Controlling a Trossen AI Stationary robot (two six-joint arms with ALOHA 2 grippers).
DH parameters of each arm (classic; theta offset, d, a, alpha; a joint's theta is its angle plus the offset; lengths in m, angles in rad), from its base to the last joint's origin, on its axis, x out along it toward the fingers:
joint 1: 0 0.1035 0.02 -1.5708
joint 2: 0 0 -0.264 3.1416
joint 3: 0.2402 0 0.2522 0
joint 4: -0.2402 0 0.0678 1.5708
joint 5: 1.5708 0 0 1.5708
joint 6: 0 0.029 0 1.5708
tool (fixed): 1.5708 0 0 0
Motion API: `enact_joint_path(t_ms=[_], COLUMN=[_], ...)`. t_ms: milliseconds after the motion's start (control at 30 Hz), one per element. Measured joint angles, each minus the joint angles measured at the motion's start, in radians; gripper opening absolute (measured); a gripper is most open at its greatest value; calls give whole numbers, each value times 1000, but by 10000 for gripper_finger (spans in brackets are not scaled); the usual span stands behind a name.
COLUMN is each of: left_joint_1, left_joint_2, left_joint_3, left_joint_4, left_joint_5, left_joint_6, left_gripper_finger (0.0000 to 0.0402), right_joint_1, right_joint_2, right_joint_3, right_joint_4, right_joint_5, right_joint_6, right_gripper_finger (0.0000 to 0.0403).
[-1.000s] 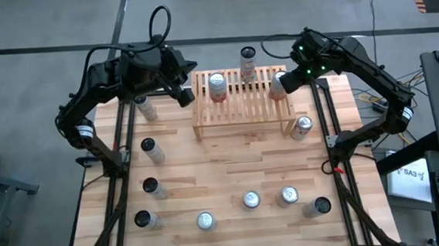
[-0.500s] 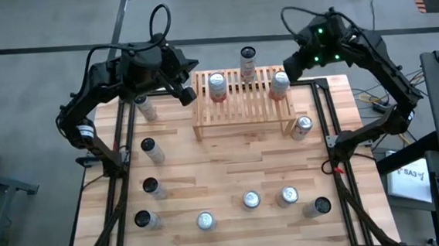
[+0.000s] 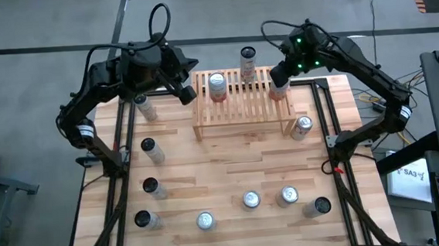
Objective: Place canned beverage on shelf
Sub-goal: Put the orange and white soda can on the shelf
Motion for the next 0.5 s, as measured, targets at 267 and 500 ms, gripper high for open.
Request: enact_joint_path(t_ms=[267, 500], left_joint_1=[3, 3], left_joint_2=[0, 0], left_joint_3=[0, 0], left_joint_4=[0, 0], left_joint_5=[0, 0], left_joint_6=[0, 0], left_gripper_finger=[0, 0], right_joint_1=[2, 2], right_joint_2=[5, 6], right_joint_3=[-3, -45], right_joint_4=[-3, 14], right_joint_5=[11, 19], right_joint_6=[-12, -11], right_gripper_finger=[9, 9])
